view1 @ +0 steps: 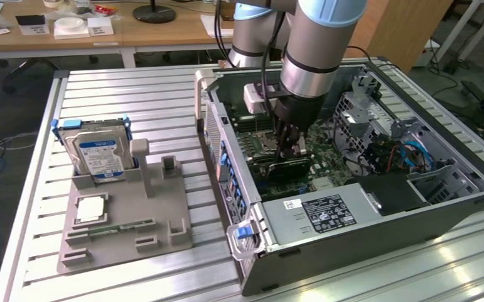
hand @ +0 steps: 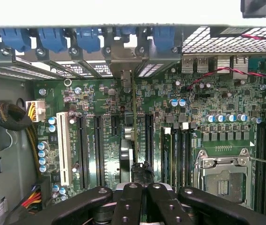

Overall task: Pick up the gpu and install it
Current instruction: 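Press down on the gpu until it lock into place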

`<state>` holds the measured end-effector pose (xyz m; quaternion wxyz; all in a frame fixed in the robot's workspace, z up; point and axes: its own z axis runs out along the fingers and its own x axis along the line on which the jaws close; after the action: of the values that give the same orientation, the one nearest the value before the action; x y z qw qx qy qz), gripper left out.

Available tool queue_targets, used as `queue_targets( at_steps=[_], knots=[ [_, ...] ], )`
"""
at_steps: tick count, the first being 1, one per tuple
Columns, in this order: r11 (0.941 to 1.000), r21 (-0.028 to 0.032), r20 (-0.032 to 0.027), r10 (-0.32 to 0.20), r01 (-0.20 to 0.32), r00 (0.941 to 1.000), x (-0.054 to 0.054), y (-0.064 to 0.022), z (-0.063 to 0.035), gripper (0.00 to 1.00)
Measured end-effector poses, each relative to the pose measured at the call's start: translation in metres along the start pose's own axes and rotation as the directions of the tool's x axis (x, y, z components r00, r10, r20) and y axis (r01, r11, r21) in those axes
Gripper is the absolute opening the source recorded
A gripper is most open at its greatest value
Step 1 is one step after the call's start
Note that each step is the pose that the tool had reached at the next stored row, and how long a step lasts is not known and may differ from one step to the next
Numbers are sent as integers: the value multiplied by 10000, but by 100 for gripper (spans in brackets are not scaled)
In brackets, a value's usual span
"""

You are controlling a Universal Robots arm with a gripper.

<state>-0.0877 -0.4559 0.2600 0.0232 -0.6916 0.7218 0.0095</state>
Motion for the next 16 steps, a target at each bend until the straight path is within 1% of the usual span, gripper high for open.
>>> queue_targets(
  at_steps=[6, 8, 10, 13, 16],
  knots=[
    [10000, 1, 2, 1, -1, 10000, -1, 0, -3, 11],
    [10000, 10, 26, 2, -2, 10000, -4, 0, -22, 11],
    [10000, 1, 0, 2, -2, 10000, -4, -1, -79, 11],
    [10000, 1, 1, 0, 0, 10000, -7, -3, -156, 11],
    [10000, 1, 1, 1, -1, 10000, -12, -4, -253, 11]
  ],
)
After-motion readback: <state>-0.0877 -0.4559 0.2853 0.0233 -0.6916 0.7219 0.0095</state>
